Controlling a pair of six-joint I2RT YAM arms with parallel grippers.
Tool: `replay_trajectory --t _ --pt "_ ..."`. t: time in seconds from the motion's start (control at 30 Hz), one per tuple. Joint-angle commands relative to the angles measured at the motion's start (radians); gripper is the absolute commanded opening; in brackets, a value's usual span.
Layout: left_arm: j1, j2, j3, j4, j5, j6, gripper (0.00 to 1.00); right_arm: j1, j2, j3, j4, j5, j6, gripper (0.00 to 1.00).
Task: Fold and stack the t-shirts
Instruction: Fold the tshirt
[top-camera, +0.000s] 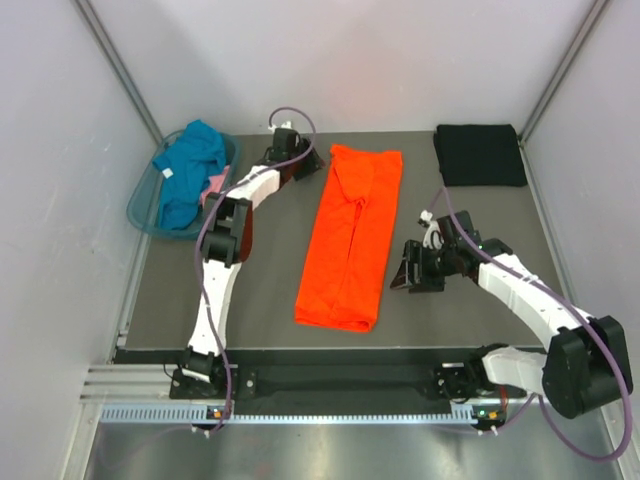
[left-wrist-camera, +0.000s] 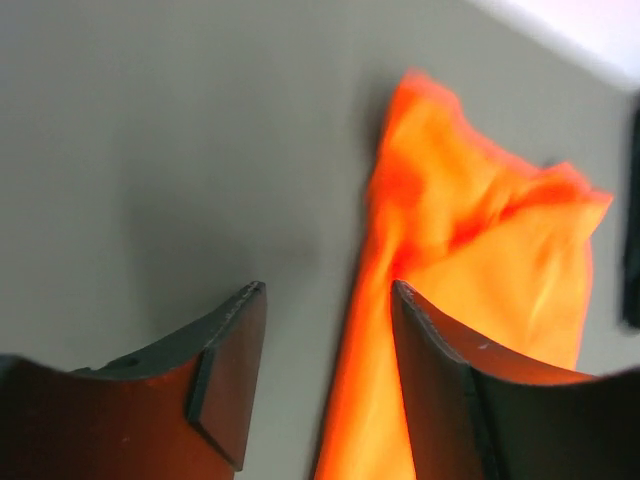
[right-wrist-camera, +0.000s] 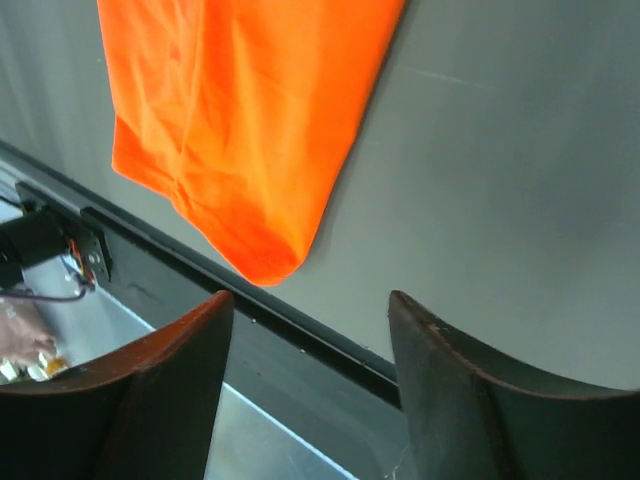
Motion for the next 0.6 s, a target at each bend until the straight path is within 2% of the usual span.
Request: replay_trajectory --t 0.0,0.03,0.1,0.23,0.3,0.47,0.57 --pt "0.008 -0.233 -0.144 -0.138 -0.041 0.11 0.56 0.034 0.033 -0.003 0.062 -0.092 -0.046 0.6" --pt "0.007 -0.273 -0.187 -0.149 -0.043 0.116 0.54 0.046 0.054 -0.005 0.074 -0.101 -0.061 0.51" --pt "0.007 -0.385 -0.305 -0.196 -0.043 0.131 0.5 0.09 0.078 -0.005 0.092 -0.129 -0.071 0.43" --pt "0.007 -0.558 -0.509 -0.287 0.024 0.159 0.46 0.179 0.166 0.0 0.169 -0.175 -0.068 0.41" --pt "0.005 -0.667 -0.663 -0.289 0.073 0.163 0.46 0.225 0.206 0.017 0.221 -0.19 -0.058 0.4" --pt "-0.012 -0.897 -0.974 -0.287 0.156 0.139 0.47 0.245 0.337 0.038 0.345 -0.193 0.007 0.32" --pt "-0.041 -1.011 -1.1 -0.289 0.198 0.11 0.46 0.249 0.423 0.051 0.417 -0.245 0.046 0.26"
